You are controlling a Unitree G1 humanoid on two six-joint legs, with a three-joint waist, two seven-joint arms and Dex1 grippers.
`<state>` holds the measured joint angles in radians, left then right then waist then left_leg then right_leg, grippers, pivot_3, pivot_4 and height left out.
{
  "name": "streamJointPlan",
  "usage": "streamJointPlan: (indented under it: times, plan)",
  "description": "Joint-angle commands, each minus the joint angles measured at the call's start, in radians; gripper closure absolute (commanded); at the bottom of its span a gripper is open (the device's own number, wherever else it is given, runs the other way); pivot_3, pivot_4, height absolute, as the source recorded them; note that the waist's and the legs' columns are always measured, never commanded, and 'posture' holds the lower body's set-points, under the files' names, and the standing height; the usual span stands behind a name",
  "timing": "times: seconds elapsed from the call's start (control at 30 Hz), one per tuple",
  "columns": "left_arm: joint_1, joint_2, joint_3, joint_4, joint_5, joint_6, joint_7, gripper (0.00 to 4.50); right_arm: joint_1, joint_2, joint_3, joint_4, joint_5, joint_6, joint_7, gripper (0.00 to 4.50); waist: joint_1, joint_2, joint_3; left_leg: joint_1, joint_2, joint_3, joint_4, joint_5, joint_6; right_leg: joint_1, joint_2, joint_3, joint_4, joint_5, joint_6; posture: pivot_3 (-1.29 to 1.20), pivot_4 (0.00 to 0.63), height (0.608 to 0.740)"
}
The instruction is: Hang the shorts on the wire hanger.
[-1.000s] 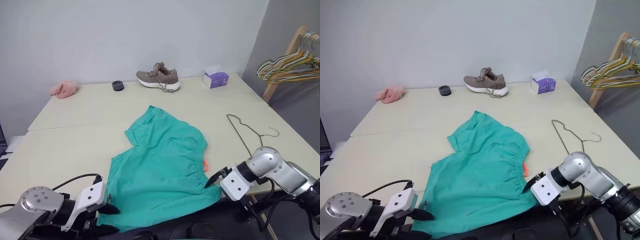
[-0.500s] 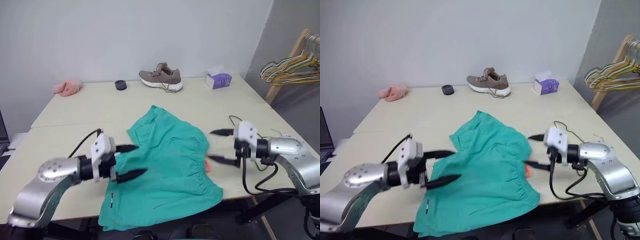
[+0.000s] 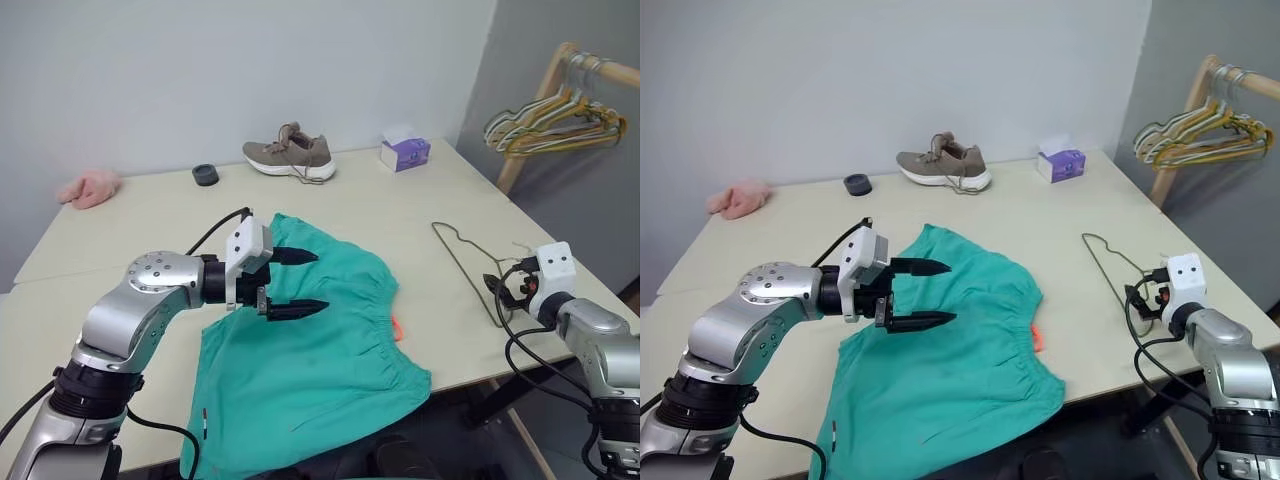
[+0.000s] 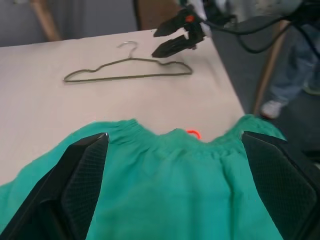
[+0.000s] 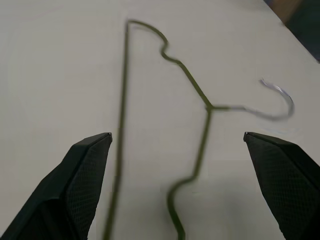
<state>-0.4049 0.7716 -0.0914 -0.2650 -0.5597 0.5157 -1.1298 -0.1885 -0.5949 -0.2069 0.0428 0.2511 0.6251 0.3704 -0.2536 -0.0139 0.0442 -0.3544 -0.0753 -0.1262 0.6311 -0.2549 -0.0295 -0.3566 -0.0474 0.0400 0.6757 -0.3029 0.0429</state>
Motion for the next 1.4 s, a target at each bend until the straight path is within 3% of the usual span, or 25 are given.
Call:
streamJointPlan:
  times: [0.03, 0.33, 0.37, 0.43, 0.57, 0.77, 0.83, 1.1, 1.4]
  plan:
    - [-0.025, 0.004, 0.004, -0.01, 0.013, -0.014, -0.018, 0.02, -0.035, -0.006, 0.021, 0.024, -0.023, 0.013, 0.01, 0.0, -0.012, 0.0, 0.0, 0.0, 0.0, 0.0, 0.0, 0.0, 0.0, 0.0, 0.0, 0.0, 0.0, 0.0, 0.0, -0.33, 0.0, 0.74]
    - [-0.012, -0.004, 0.013, 0.002, 0.036, -0.036, -0.026, 0.02, -0.097, -0.027, 0.061, 0.176, -0.032, 0.082, 0.083, 0.0, -0.026, 0.0, 0.0, 0.006, 0.001, 0.0, 0.001, 0.0, 0.0, 0.006, 0.002, 0.001, 0.0, 0.001, 0.001, -0.32, 0.0, 0.74]
    - [-0.01, -0.004, 0.013, 0.004, 0.039, -0.041, -0.026, 0.01, -0.111, -0.03, 0.067, 0.202, -0.032, 0.096, 0.096, 0.17, -0.026, -0.001, 0.0, 0.006, 0.001, 0.0, 0.002, 0.0, 0.0, 0.006, 0.002, 0.001, 0.0, 0.001, 0.002, -0.32, 0.0, 0.74]
    - [-0.008, -0.004, 0.011, 0.012, 0.048, -0.054, -0.029, 0.0, -0.137, -0.039, 0.081, 0.253, -0.031, 0.125, 0.133, 0.59, -0.025, -0.001, 0.0, 0.007, 0.001, 0.0, 0.002, 0.0, 0.0, 0.007, 0.002, 0.001, 0.0, 0.001, 0.002, -0.32, 0.0, 0.74]
    - [-0.007, -0.007, 0.011, 0.033, 0.06, -0.076, -0.037, 0.0, -0.178, -0.063, 0.136, 0.35, -0.062, 0.128, 0.197, 1.95, -0.023, -0.005, -0.003, 0.007, 0.001, 0.0, 0.003, 0.0, 0.0, 0.007, 0.002, 0.0, 0.0, 0.001, 0.002, -0.31, 0.0, 0.74]
    - [0.007, -0.014, 0.022, 0.033, 0.068, -0.083, -0.026, 0.0, -0.212, -0.083, 0.223, 0.423, -0.14, 0.023, 0.245, 4.06, -0.024, -0.014, -0.009, 0.007, 0.001, -0.001, 0.003, 0.0, 0.0, 0.008, 0.002, 0.0, -0.001, 0.001, 0.003, -0.31, 0.0, 0.74]
    - [0.015, -0.01, 0.032, 0.035, 0.066, -0.076, -0.022, 0.0, -0.216, -0.096, 0.251, 0.424, -0.176, -0.038, 0.256, 4.48, -0.023, -0.016, -0.01, 0.007, 0.001, -0.001, 0.003, 0.0, 0.0, 0.008, 0.002, 0.0, -0.002, 0.002, 0.004, -0.31, 0.0, 0.74]
    - [-0.015, -0.001, 0.112, 0.191, 0.108, -0.092, 0.054, 0.0, -0.271, -0.168, 0.31, 0.392, -0.295, -0.34, 0.292, 4.48, -0.023, -0.011, -0.007, 0.007, 0.001, -0.001, 0.004, 0.0, 0.0, 0.008, 0.001, 0.0, -0.003, 0.002, 0.004, -0.31, 0.0, 0.74]
    - [-0.148, 0.023, 0.193, 0.414, 0.075, 0.014, 0.046, 0.0, -0.356, -0.282, 0.458, 0.214, -0.51, -0.906, 0.377, 4.48, -0.042, -0.002, -0.001, 0.0, 0.001, -0.003, 0.003, 0.0, 0.0, 0.002, 0.001, -0.001, -0.003, 0.002, 0.005, -0.32, 0.0, 0.74]
